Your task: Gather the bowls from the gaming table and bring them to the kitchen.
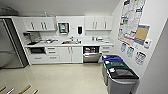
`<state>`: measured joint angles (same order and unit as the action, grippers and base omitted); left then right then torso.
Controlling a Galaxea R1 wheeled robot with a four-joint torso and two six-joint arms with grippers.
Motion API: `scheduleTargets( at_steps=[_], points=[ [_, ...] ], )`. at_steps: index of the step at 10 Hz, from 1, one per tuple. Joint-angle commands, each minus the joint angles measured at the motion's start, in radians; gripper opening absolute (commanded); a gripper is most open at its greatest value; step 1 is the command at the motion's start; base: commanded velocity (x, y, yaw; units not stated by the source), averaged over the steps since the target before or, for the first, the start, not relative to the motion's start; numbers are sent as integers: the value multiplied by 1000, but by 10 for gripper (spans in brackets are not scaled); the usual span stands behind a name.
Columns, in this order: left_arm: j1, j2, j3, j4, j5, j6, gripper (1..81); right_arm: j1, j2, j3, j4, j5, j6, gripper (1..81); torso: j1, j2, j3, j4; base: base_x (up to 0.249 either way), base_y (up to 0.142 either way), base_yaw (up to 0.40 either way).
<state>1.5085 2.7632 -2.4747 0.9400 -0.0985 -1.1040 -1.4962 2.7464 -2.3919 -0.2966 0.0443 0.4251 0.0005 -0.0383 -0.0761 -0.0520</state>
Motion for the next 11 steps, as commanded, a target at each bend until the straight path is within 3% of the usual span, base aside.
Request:
scheduleTargets(
  at_steps=[1, 11],
  points=[
    [-41, -19, -3, 11, 34, -2, 10, 46, -21, 4, -9, -44, -2, 10, 0, 0, 0, 0, 188, 0, 0],
    [-40, -16, -4, 11, 34, -2, 10, 43, -20, 4, -10, -43, -2, 10, 0, 0, 0, 0, 189, 0, 0]
  ],
)
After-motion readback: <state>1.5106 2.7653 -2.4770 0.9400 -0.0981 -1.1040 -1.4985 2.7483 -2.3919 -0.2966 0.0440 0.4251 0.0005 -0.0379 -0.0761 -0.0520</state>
